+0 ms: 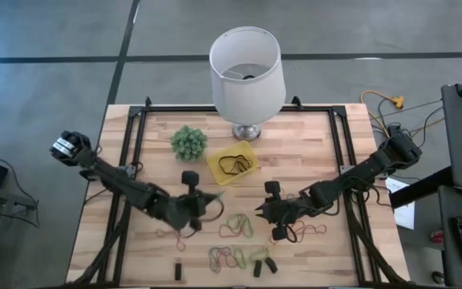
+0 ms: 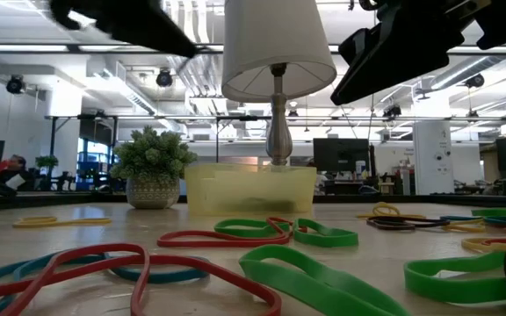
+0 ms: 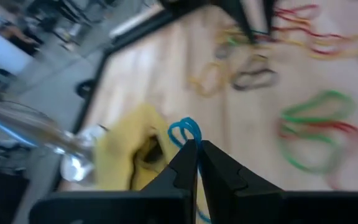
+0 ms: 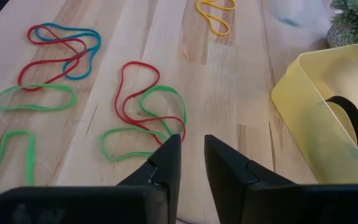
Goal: Pick and place rubber bands into bin
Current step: Put the top left blue rubber band into the yellow bin, then put the green rubber band into the yellow bin
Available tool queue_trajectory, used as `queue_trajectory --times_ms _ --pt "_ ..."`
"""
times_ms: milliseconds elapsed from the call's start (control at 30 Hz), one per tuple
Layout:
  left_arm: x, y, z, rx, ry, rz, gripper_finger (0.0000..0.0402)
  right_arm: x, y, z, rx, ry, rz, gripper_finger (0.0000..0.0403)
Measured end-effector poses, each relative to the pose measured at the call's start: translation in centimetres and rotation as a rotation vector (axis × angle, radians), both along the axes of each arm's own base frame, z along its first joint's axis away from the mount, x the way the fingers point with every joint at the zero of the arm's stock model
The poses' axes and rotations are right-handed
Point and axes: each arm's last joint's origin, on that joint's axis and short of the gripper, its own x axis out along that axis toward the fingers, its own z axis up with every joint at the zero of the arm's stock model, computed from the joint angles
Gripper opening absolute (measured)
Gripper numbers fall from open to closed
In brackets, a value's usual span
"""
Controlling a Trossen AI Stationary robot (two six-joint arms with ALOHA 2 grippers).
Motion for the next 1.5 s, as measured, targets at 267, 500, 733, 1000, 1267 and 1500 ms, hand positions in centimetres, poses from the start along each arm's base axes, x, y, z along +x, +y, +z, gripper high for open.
queue_trajectory --times_ms 267,500,733,1000,1267,1500 --pt "2.4 5.2 0.4 0.049 -0.036 0.078 0.0 0.0 0.0 0.0 -0.001 0.0 0.0 0.0065" --pt "4.0 8.7 -1.3 -0.009 0.018 0.098 0.0 0.0 0.0 0.0 -0.003 -0.001 0.002 0.0064" --pt "5.6 9.9 -3.7 -0.033 0.079 0.11 0.0 -0.1 0.0 -0.1 -0.005 0.002 0.002 0.0061" --pt "6.0 10.0 -4.4 -0.046 0.083 0.125 0.0054 -0.1 -0.1 -0.2 -0.005 0.003 0.002 0.0063" --pt "6.0 9.5 -3.5 -0.046 0.056 0.114 0.0105 -0.2 -0.1 -0.4 0.015 0.01 -0.018 0.006" --pt "4.3 6.4 -1.0 -0.056 0.0 0.006 0.0107 -0.6 -0.3 -2.0 0.045 0.022 -0.048 0.0064"
